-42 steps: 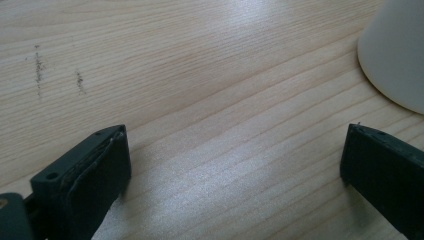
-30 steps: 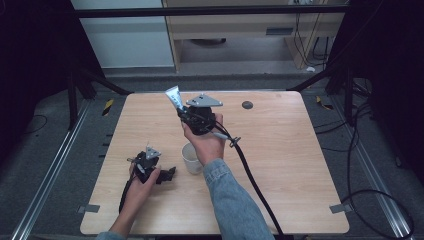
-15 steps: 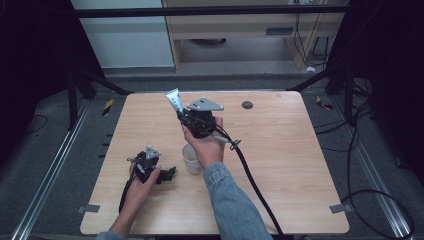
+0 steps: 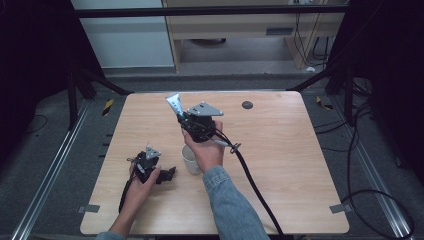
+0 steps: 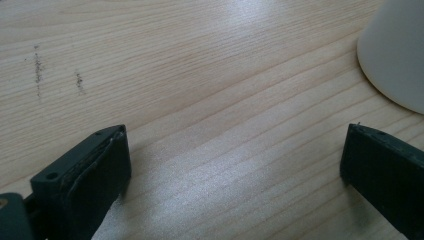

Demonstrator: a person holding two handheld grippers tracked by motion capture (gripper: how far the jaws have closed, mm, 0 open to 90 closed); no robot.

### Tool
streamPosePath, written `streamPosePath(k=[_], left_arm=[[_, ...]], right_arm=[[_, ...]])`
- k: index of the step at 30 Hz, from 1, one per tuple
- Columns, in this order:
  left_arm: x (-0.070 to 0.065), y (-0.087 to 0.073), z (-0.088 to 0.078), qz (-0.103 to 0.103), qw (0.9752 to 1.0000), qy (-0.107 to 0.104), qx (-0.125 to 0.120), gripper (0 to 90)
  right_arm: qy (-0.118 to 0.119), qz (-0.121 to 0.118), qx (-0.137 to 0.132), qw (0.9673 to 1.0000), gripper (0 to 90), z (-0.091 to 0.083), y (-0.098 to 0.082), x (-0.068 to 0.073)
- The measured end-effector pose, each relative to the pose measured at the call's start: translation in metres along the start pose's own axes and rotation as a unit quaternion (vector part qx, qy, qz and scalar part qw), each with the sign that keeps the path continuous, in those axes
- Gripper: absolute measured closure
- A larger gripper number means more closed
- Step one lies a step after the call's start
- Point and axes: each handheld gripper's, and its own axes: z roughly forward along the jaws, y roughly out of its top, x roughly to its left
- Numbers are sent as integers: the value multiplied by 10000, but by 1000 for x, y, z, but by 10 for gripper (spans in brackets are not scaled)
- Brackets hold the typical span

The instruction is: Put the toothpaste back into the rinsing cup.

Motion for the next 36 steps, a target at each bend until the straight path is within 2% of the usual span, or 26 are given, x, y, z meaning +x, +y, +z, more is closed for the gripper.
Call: streamPosePath(k=[15, 23, 25, 30, 32, 36], left_arm=[[0, 0, 0, 27, 10000, -2, -3, 0], [1, 0, 0, 35, 10000, -12, -4, 0], [1, 0, 0, 36, 10000, -11, -4, 0], [0, -1, -1, 23, 10000, -11, -8, 0], [0, -1, 0, 22, 10000, -18, -10, 0], [0, -1, 0, 4, 10000, -17, -8, 0]], right_arm=[[-25, -30, 9, 10000, 785, 3, -6, 0], [-51, 5, 47, 10000, 785, 9, -11, -3], [-55, 120, -16, 9999, 785, 9, -14, -6], [-75, 161, -4, 9998, 785, 8, -18, -8], [-105, 82, 17, 9999, 785, 6, -19, -8], [-83, 123, -10, 9999, 785, 7, -23, -7]])
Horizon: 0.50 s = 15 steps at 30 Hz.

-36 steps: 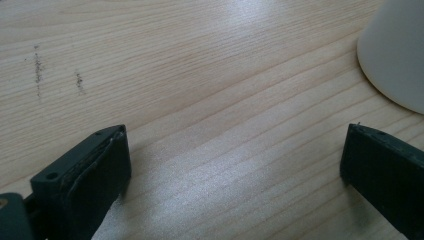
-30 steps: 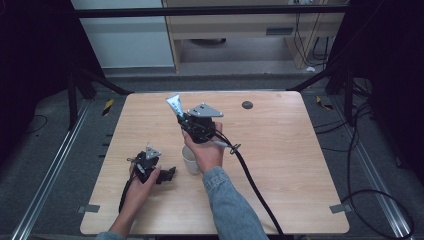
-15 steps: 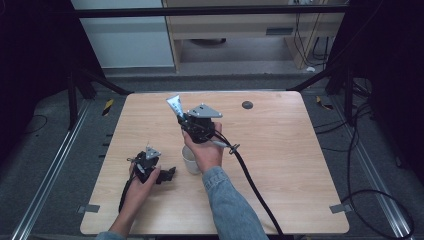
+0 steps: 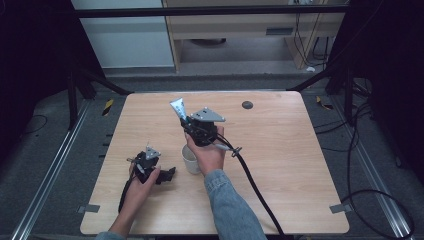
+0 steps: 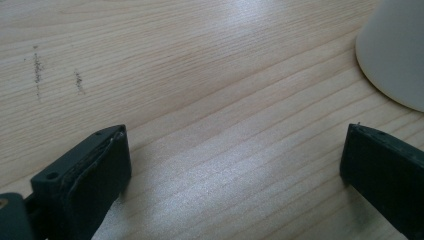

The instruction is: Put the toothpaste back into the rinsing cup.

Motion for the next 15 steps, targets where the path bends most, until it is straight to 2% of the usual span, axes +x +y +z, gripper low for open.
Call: streamPosePath(k=[15], left_arm=[[0, 0, 0, 11, 10000, -4, 11, 0]], right_arm=[[-13, -28, 58, 10000, 784, 2, -13, 1]])
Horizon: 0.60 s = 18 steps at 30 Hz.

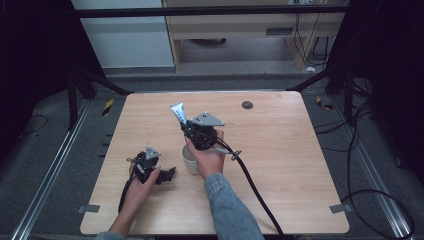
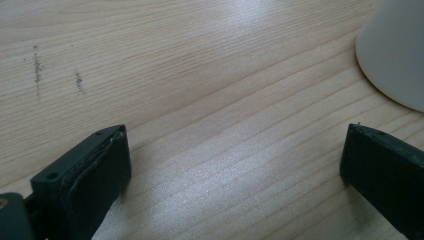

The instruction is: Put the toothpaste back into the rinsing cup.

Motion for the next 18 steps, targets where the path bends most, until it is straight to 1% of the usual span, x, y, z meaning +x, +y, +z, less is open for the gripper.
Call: streamPosePath(k=[9, 18], left_arm=[[0, 0, 0, 5, 10000, -3, 9, 0], [0, 0, 0, 12, 10000, -6, 14, 0]], right_arm=[[4, -34, -29, 10000, 783, 0, -2, 0], [-18, 23, 41, 10000, 783, -1, -9, -2]])
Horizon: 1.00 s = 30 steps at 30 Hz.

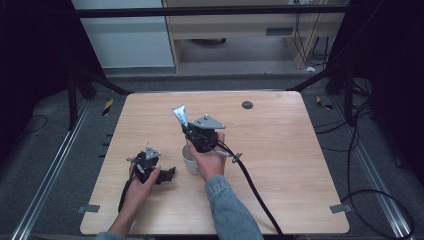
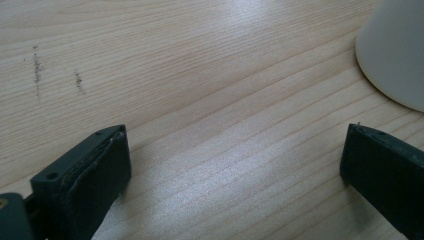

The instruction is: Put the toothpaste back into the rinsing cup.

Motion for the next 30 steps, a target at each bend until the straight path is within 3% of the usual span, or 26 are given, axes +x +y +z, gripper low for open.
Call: streamPosePath(k=[15, 30], left_arm=[[0, 0, 0, 0, 10000, -5, -9, 0], [0, 0, 0, 12, 10000, -12, -3, 0]], right_arm=[[-42, -124, 134, 9998, 784, -9, -5, 3], [-89, -83, 202, 9997, 786, -18, -11, 0]])
